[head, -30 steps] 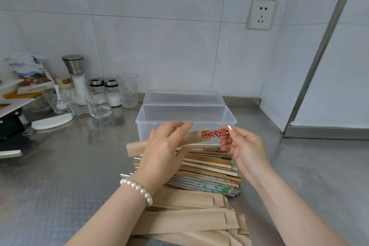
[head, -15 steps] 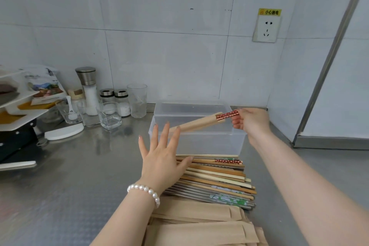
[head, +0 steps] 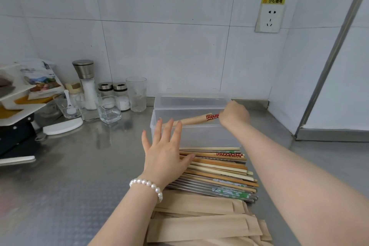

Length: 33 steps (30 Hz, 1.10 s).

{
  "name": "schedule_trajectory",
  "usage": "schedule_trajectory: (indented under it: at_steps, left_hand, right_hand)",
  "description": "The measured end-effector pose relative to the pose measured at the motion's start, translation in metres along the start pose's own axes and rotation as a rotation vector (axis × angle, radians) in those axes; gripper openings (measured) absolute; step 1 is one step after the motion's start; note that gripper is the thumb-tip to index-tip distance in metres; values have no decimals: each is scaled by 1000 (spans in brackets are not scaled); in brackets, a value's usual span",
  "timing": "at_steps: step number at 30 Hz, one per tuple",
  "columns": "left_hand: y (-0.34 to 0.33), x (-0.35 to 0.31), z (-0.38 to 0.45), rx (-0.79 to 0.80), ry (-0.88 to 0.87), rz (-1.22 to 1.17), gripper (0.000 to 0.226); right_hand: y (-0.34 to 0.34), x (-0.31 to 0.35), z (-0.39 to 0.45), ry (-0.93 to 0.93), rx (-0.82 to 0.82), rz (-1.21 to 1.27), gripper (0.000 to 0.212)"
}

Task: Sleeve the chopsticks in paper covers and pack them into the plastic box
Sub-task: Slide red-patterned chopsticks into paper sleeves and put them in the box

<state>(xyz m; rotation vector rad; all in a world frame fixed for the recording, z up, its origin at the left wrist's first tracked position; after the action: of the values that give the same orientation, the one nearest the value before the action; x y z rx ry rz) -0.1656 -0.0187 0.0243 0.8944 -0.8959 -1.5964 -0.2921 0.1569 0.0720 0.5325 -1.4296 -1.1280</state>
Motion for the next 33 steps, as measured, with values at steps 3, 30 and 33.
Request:
schedule_trajectory:
  at_steps: [3, 30, 33]
  left_hand:
    - [-1, 0, 0, -5, -2, 1, 84]
    - [16, -64, -18, 471, -247, -790, 34]
    - [13, -66, -21, 562, -263, -718, 35]
  right_hand:
    - [-5, 3, 0, 49, 38, -182, 25]
    - [37, -77, -119, 530, 974, 20, 18]
    - [28, -72, -132, 586, 993, -87, 25]
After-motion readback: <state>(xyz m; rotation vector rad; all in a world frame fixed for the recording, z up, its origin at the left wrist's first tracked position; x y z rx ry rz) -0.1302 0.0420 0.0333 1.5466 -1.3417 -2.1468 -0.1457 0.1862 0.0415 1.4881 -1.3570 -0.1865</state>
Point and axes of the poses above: each hand's wrist, its own z-axis towards the middle knuckle, its own y-axis out of the back of the hand, x = y × z, the point moved 5 cm from there along z, towards the middle knuckle, and after that the axes turned 7 degrees about -y, right-handed, at the moved point
